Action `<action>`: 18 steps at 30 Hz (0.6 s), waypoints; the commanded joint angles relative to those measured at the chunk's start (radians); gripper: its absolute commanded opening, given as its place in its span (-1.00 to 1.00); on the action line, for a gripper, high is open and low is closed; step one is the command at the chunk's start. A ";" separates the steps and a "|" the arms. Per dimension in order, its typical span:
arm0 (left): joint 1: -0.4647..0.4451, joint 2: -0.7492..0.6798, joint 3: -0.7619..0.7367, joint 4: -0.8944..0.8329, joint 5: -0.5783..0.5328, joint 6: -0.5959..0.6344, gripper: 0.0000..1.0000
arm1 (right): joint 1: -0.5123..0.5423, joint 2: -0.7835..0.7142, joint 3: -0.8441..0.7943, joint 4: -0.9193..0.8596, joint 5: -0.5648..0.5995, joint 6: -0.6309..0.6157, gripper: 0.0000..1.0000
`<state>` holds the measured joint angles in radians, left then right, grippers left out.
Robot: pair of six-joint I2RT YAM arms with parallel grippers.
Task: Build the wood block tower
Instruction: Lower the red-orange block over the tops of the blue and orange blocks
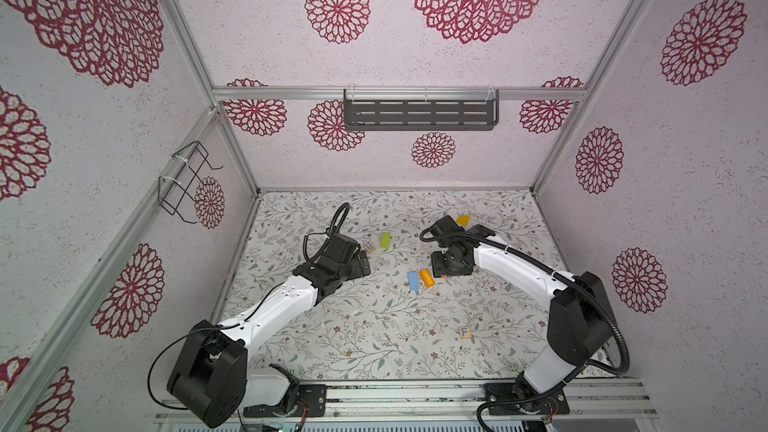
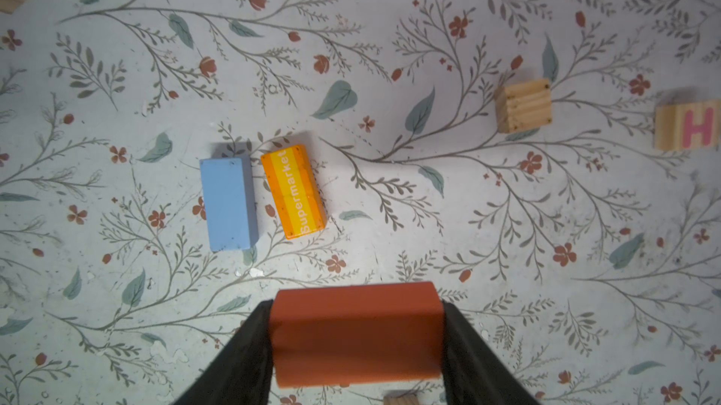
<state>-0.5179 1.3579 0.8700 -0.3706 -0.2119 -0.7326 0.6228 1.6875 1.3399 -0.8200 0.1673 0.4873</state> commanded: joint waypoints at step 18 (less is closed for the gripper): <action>0.024 0.068 -0.050 0.099 0.015 -0.025 0.95 | 0.064 0.318 0.322 -0.049 -0.059 -0.081 0.12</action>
<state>-0.4980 1.4292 0.8440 -0.3080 -0.1947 -0.7345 0.6811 1.9984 1.6241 -0.8322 0.1181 0.4259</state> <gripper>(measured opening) 0.974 0.628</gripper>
